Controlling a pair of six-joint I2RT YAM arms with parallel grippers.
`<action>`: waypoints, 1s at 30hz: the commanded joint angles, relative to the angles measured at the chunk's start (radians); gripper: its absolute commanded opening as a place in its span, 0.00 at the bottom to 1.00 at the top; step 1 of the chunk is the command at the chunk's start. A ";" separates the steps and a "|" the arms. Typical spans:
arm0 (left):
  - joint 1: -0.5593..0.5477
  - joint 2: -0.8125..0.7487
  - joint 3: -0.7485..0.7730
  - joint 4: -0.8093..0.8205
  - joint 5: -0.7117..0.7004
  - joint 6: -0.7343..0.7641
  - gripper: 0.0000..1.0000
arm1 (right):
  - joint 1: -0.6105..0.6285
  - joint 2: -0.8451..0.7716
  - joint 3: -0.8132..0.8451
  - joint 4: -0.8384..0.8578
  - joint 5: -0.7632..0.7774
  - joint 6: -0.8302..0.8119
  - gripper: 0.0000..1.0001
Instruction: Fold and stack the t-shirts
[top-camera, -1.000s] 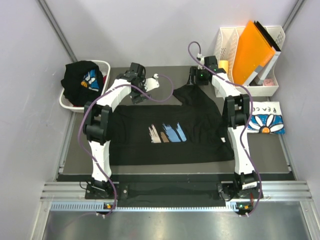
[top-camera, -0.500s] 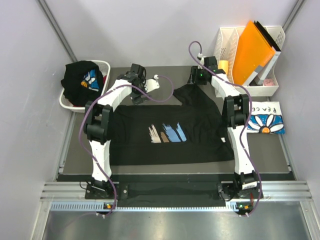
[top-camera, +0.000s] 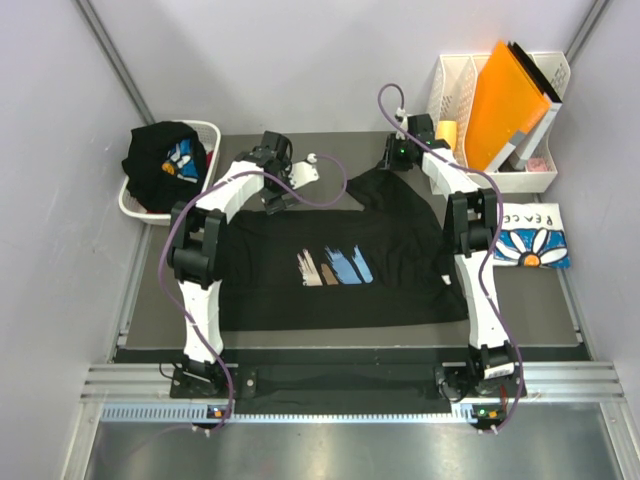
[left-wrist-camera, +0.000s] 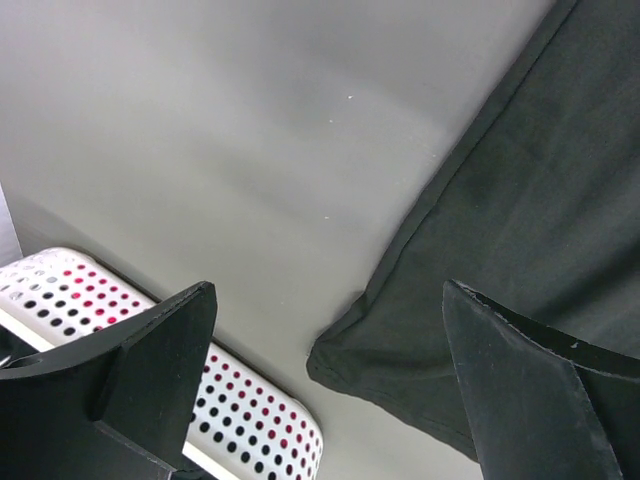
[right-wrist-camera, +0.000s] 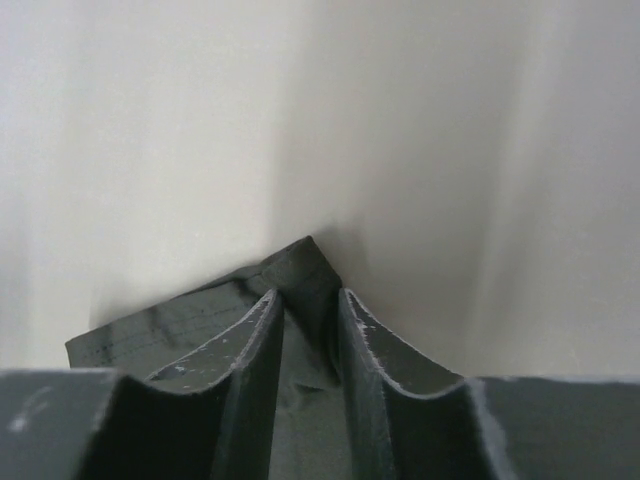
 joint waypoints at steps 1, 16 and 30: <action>-0.007 -0.019 -0.012 0.004 0.012 -0.010 0.99 | 0.003 0.006 -0.014 0.017 0.024 0.013 0.24; 0.114 0.116 0.095 -0.043 -0.007 -0.206 0.99 | 0.003 -0.002 -0.028 0.020 -0.050 -0.021 0.00; 0.182 0.138 0.185 -0.301 0.151 0.123 0.99 | 0.013 -0.034 -0.065 0.014 -0.111 -0.109 0.00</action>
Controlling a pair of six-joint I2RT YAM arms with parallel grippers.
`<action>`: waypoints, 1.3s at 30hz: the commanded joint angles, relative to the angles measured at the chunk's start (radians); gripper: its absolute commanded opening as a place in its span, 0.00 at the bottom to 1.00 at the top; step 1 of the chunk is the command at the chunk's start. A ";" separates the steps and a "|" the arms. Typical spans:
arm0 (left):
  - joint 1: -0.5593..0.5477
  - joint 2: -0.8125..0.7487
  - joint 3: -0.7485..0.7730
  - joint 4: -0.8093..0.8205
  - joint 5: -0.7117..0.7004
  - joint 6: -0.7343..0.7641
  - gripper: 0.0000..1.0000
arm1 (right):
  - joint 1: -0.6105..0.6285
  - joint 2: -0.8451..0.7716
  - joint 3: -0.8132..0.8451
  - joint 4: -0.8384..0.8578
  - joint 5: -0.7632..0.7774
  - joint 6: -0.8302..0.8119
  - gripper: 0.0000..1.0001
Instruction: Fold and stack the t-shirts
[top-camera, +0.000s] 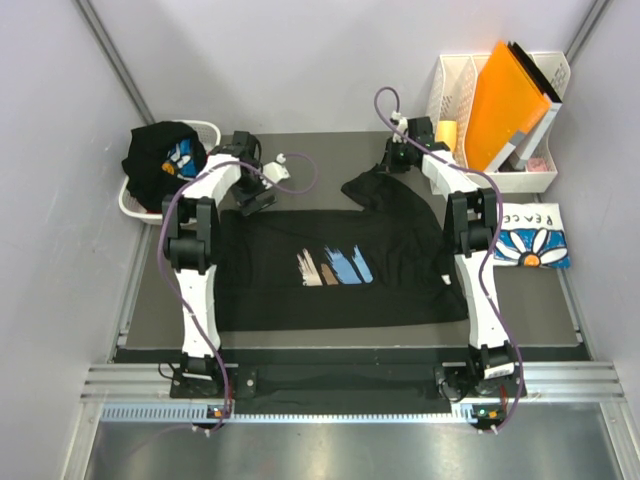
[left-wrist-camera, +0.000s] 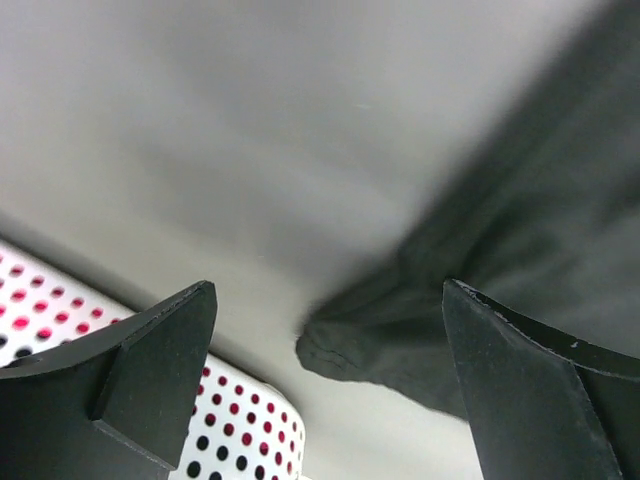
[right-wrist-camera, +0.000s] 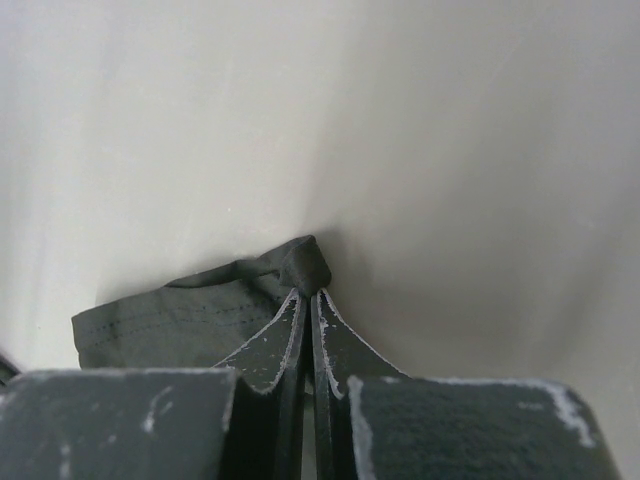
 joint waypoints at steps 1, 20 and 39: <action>0.003 -0.008 0.066 -0.192 0.114 0.144 0.99 | 0.014 -0.037 -0.036 -0.009 -0.001 -0.048 0.00; 0.095 0.132 0.256 -0.409 0.069 0.261 0.98 | 0.031 -0.049 -0.053 -0.014 0.013 -0.085 0.00; 0.118 0.248 0.368 -0.510 0.094 0.382 0.97 | 0.034 -0.055 -0.058 -0.014 0.010 -0.091 0.00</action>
